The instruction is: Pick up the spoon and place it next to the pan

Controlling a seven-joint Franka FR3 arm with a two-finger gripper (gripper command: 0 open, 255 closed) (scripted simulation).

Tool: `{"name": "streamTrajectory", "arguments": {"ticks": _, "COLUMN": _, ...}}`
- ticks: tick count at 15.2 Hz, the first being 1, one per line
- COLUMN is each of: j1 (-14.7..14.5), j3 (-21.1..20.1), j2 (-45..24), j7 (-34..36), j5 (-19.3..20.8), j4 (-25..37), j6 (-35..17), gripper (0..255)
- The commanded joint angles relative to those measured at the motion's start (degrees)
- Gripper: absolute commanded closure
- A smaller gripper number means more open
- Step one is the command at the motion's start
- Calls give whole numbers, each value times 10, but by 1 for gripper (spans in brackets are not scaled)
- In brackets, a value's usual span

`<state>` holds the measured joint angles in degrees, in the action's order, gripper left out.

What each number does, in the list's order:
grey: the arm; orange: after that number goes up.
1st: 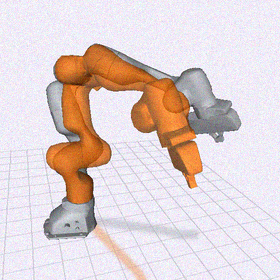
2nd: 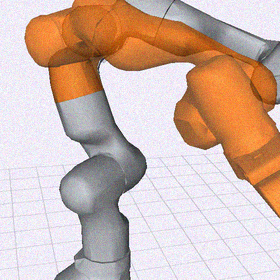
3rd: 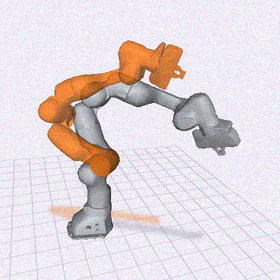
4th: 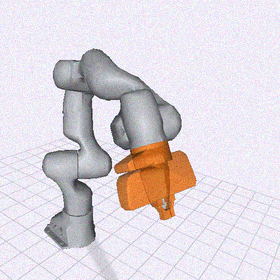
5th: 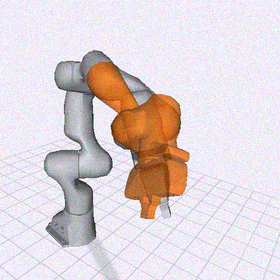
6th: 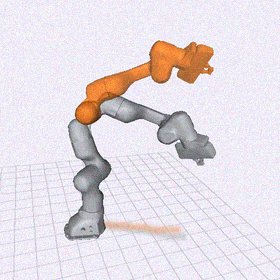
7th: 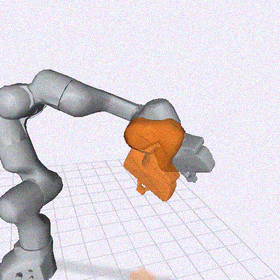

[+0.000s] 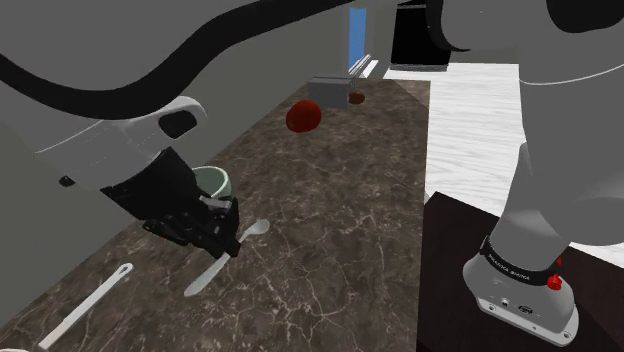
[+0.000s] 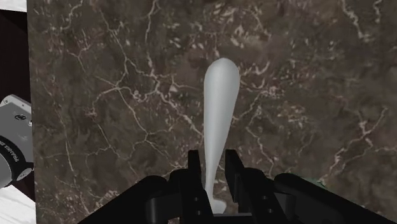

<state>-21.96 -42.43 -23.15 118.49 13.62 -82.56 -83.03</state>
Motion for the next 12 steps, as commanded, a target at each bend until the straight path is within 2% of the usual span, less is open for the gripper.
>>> {"name": "streamTrajectory", "arguments": {"ticks": 1, "j1": 2, "j3": 1, "j2": -1, "j7": 2, "j5": 1, "j4": -15, "j6": -15, "gripper": 255}}
{"name": "streamTrajectory", "arguments": {"ticks": 12, "j1": 8, "j3": 6, "j2": -13, "j7": 9, "j5": 10, "j4": -86, "j6": -94, "gripper": 255}}
